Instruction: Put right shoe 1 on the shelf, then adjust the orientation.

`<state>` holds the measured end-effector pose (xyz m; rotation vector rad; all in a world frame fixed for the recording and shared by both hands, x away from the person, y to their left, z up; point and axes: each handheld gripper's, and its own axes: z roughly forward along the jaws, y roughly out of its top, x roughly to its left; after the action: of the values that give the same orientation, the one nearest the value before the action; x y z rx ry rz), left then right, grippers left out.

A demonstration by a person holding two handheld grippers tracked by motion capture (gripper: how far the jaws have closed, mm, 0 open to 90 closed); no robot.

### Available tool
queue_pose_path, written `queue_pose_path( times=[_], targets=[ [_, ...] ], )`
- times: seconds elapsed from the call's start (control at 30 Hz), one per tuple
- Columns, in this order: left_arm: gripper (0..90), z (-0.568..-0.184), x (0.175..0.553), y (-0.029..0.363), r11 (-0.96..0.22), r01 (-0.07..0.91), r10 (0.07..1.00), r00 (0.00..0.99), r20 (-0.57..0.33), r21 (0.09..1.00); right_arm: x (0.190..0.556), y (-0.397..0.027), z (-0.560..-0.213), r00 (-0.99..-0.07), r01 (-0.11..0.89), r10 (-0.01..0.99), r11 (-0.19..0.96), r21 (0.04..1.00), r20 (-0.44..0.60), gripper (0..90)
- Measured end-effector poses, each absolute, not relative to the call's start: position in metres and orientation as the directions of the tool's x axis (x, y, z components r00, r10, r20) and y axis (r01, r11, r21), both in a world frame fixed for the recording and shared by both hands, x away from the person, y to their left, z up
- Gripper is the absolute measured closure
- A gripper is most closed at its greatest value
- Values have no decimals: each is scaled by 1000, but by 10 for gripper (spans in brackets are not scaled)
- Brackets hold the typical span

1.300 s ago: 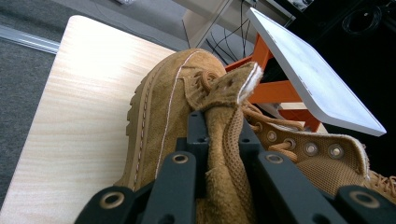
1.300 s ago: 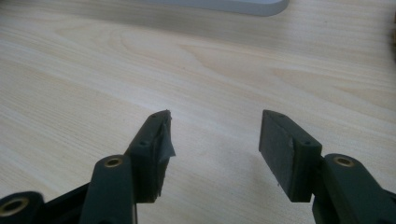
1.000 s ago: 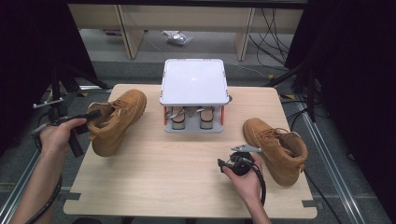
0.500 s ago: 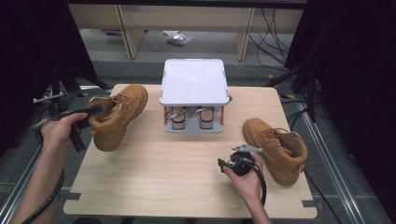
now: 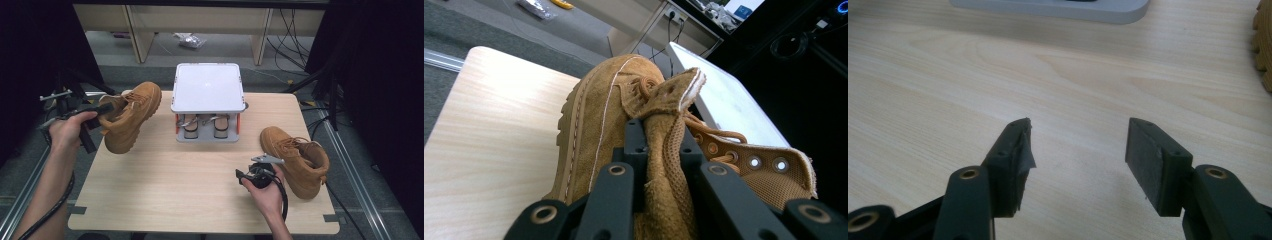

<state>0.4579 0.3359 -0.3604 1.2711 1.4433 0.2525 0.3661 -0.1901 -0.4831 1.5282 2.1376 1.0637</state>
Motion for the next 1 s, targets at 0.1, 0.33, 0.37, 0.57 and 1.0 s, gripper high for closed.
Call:
queue_pose_path(
  times=[0.1, 0.33, 0.37, 0.57, 1.0],
  targets=[
    [816, -359, 460, 334, 403, 546, 776, 222, -590, 735, 366, -190, -484, -389, 680, 905, 157, 716, 171, 448],
    [816, -350, 468, 328, 404, 542, 766, 241, -596, 737, 368, -190, -483, -393, 678, 905, 166, 716, 163, 448],
    [815, -349, 469, 327, 406, 540, 766, 239, -596, 738, 366, -187, -482, -366, 700, 910, 131, 702, 195, 448],
    [816, -342, 473, 324, 406, 535, 767, 240, -594, 741, 368, -191, -482, -391, 680, 905, 159, 716, 170, 448],
    [815, -320, 487, 316, 426, 525, 744, 260, -615, 737, 366, -191, -480, -390, 676, 906, 158, 720, 167, 449]
  ],
)
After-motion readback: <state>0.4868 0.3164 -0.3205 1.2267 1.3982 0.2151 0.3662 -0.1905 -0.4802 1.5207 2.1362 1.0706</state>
